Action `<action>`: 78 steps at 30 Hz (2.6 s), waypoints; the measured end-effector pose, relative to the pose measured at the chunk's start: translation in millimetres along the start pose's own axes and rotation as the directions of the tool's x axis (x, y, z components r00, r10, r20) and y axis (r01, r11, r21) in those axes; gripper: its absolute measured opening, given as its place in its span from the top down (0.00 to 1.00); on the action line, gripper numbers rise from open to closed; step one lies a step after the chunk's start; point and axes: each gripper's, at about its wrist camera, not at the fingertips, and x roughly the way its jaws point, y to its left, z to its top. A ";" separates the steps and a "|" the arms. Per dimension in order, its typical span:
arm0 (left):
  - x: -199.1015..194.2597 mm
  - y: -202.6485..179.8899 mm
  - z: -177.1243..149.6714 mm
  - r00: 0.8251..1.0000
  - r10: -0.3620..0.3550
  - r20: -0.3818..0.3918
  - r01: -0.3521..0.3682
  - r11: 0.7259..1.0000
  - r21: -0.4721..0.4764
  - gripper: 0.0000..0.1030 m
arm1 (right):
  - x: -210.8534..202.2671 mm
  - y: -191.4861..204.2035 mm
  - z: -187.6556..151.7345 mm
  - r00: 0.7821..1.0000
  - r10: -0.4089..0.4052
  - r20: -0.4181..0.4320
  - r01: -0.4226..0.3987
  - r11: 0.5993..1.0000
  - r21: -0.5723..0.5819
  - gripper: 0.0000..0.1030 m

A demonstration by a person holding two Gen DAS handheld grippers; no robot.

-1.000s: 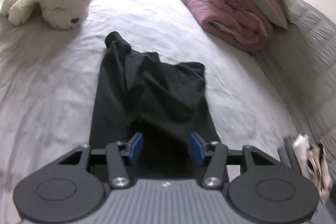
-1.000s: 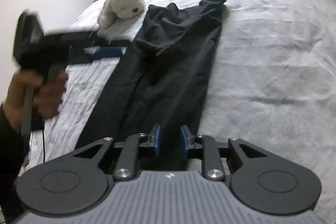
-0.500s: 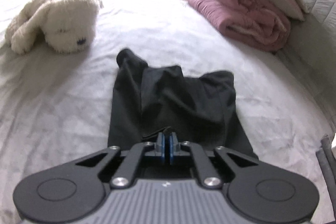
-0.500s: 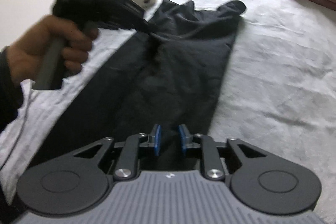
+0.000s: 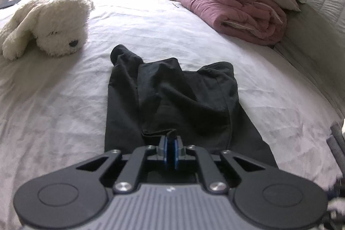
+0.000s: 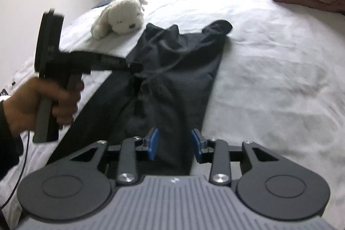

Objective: Fold clothes

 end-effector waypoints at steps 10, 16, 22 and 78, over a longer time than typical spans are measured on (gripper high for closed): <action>-8.3 -1.7 -4.2 1.000 -0.007 0.019 0.005 0.998 0.065 0.91 | 72.0 -20.3 34.7 0.978 -0.207 -0.035 0.207 0.978 -0.006 0.77; -23.5 7.7 22.6 0.995 -0.027 0.099 0.023 0.999 0.042 0.76 | 62.3 -50.1 58.1 0.980 -0.199 0.026 0.197 0.979 0.059 0.71; 3.8 13.0 60.0 0.996 0.011 0.090 -0.017 0.997 0.074 0.63 | 88.9 -77.3 102.1 0.991 -0.129 0.038 0.124 0.984 0.126 0.69; -99.0 -10.3 -43.5 0.999 -0.032 -0.023 0.035 0.990 0.135 0.62 | 86.6 -21.8 64.0 0.973 -0.215 -0.080 0.211 0.976 -0.052 0.94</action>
